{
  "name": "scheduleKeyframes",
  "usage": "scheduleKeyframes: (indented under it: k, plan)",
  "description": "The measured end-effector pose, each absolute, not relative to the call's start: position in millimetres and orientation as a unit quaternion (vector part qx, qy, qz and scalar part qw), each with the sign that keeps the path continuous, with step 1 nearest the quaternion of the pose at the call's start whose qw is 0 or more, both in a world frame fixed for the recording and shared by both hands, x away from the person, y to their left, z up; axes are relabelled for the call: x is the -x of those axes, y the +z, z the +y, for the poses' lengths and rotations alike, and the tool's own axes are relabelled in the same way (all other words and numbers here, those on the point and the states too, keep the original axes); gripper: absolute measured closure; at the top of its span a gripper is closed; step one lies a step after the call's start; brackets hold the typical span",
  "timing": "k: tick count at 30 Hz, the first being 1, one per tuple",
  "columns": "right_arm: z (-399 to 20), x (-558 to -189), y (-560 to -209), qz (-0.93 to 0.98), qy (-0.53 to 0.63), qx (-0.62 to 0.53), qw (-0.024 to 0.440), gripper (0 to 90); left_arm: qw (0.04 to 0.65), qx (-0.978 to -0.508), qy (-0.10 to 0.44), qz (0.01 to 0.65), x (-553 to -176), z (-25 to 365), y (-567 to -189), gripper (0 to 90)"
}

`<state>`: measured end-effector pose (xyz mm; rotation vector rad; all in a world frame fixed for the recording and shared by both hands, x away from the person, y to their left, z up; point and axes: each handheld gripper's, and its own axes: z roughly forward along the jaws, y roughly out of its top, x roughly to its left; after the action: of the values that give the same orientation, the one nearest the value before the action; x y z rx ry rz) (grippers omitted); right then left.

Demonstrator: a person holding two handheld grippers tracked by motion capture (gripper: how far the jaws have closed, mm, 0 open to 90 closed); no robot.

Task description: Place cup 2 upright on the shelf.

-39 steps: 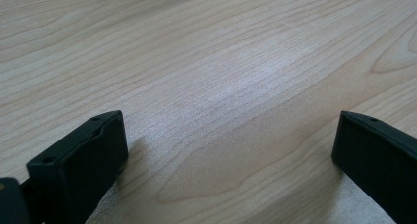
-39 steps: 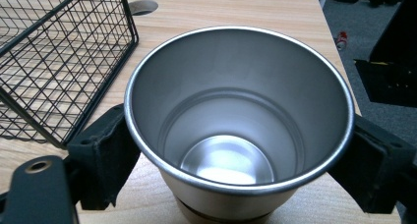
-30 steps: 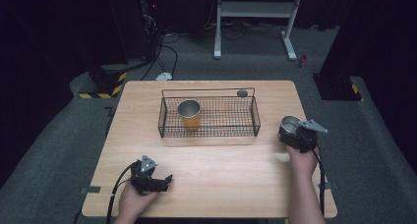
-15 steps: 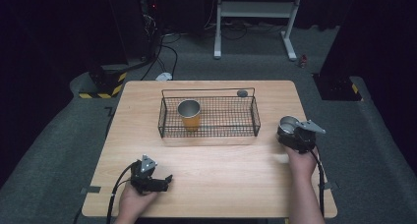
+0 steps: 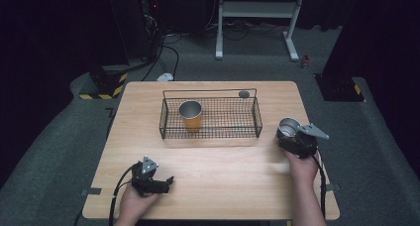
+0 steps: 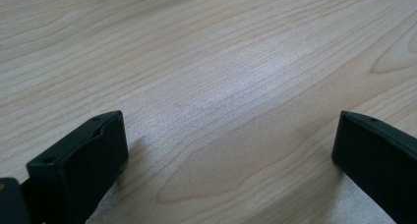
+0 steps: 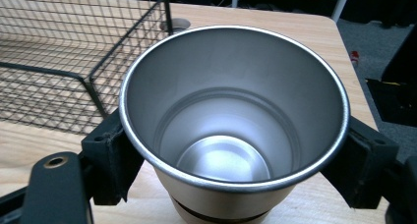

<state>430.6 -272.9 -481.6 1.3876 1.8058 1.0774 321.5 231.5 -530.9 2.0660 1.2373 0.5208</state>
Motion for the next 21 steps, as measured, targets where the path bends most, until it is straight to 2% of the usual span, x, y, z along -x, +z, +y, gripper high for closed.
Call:
scheduleKeyframes:
  k: [21]
  plan:
    - [-240,-384,-473,0.696,0.428,-0.489,0.304,18.6,0.328,-0.790,0.201,0.478,-327,233,-530,0.3]
